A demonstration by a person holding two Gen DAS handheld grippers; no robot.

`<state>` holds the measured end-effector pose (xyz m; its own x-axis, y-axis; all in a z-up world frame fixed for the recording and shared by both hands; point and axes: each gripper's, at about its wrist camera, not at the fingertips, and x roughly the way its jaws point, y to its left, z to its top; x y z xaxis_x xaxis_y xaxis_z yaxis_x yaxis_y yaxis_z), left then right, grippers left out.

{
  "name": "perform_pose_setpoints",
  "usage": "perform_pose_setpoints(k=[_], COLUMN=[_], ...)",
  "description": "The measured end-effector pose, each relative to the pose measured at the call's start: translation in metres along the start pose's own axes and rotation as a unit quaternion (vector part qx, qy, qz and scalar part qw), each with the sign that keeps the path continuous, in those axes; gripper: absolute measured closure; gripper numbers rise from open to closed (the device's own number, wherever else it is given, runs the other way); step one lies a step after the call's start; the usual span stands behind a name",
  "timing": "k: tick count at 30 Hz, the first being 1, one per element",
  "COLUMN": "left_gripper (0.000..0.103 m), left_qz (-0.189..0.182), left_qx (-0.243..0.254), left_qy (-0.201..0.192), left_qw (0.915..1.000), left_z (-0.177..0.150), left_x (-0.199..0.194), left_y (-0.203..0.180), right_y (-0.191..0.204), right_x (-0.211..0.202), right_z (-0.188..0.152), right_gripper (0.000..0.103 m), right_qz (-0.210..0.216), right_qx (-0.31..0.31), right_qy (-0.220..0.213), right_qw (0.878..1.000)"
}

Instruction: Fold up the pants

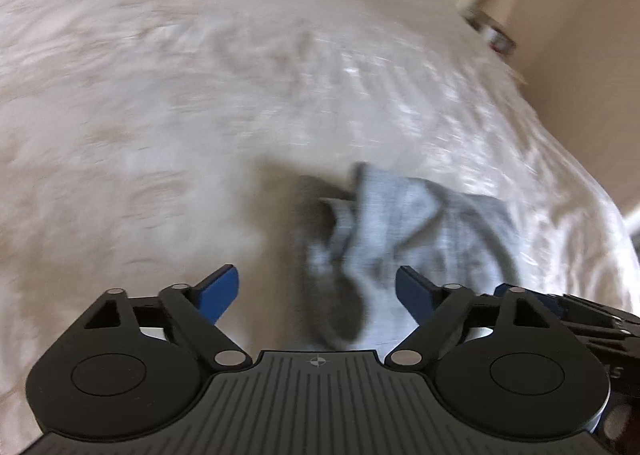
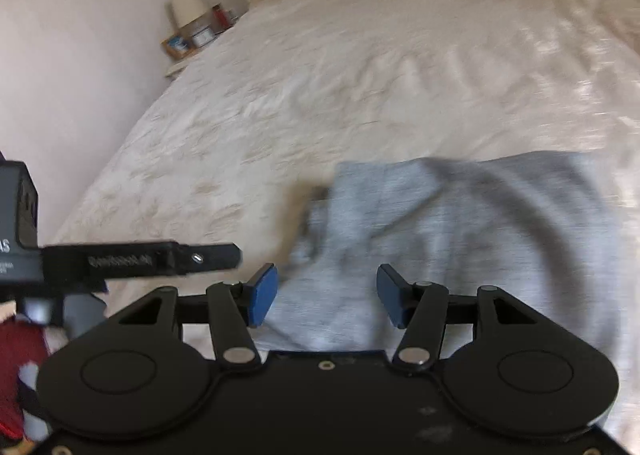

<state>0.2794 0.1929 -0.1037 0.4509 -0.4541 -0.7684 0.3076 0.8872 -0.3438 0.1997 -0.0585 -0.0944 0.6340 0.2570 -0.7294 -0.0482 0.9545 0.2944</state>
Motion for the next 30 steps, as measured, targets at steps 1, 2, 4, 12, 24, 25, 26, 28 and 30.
perform_pose_setpoints(k=[1, 2, 4, 12, 24, 25, 26, 28, 30], left_gripper=[0.012, 0.011, 0.009, 0.007, 0.05, 0.064, 0.071, 0.081, 0.084], left_qz=[-0.011, -0.019, -0.024, -0.021, 0.043, 0.066, 0.076, 0.077, 0.071], left_qx=[0.009, 0.019, 0.035, 0.096, 0.056, 0.069, 0.076, 0.085, 0.101], left_qy=[0.006, 0.016, 0.039, 0.041, 0.091, 0.086, 0.075, 0.055, 0.029], left_qw=[0.9999, 0.9995, 0.9983, 0.9943, 0.9933, 0.9917, 0.9914, 0.9919, 0.9919], left_z=[0.001, -0.001, -0.006, -0.032, -0.021, -0.022, -0.023, -0.025, -0.028], left_x=[0.005, 0.011, 0.026, 0.039, 0.071, 0.071, 0.068, 0.057, 0.037], left_y=[-0.009, -0.019, -0.035, -0.073, -0.059, -0.063, -0.067, -0.075, -0.084], right_y=[-0.008, -0.017, -0.037, -0.078, -0.094, -0.094, -0.095, -0.096, -0.099], right_x=[-0.004, -0.008, -0.013, -0.027, -0.039, -0.041, -0.042, -0.045, -0.045], right_z=[-0.001, -0.003, -0.006, -0.028, -0.035, -0.035, -0.036, -0.037, -0.038], right_gripper=[0.045, 0.045, 0.045, 0.044, 0.04, 0.04, 0.039, 0.039, 0.038], right_qz=[-0.009, -0.016, -0.023, -0.03, -0.009, -0.007, -0.007, -0.007, -0.008], right_qx=[0.003, 0.013, 0.037, 0.066, 0.059, 0.058, 0.058, 0.061, 0.064], right_qy=[0.002, 0.004, 0.007, 0.015, 0.023, 0.024, 0.024, 0.024, 0.026], right_qw=[1.0, 1.0, 0.999, 0.997, 0.998, 0.998, 0.998, 0.998, 0.998])
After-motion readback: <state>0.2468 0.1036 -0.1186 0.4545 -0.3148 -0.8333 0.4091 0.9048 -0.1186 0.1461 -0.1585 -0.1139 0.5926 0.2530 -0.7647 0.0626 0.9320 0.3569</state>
